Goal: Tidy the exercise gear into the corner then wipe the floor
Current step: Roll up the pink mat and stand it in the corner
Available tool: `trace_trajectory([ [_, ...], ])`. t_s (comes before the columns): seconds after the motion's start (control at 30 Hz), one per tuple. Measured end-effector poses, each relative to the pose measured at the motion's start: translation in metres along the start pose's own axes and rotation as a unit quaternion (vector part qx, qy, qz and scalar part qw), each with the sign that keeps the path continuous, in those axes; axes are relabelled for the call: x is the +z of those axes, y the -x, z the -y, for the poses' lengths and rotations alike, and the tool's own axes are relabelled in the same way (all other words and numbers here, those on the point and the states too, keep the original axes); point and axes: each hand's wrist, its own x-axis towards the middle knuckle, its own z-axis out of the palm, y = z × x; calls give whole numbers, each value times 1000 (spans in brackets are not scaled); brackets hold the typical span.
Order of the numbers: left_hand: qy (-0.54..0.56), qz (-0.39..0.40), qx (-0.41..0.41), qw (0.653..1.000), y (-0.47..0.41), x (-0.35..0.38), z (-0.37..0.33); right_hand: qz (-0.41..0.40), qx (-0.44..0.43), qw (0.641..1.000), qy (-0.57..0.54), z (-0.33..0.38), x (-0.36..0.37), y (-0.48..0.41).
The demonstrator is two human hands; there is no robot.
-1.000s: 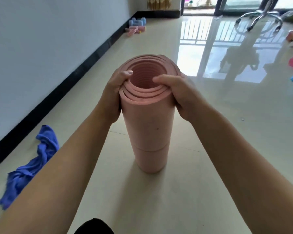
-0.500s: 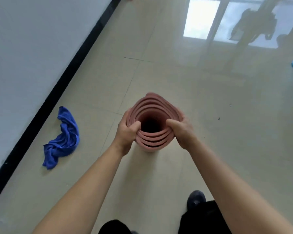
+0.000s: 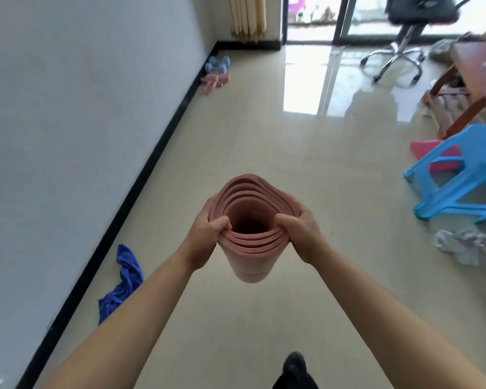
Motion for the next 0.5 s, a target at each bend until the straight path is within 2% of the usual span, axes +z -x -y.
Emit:
trace_trajectory([
  [0.27,35,-66,129,989,-95,23,-112,39,-95,994,44,128,-24,-110],
  [0.5,52,-88,193,976,-262,-12,-178,38,-146,986,76,197,-18,-283],
])
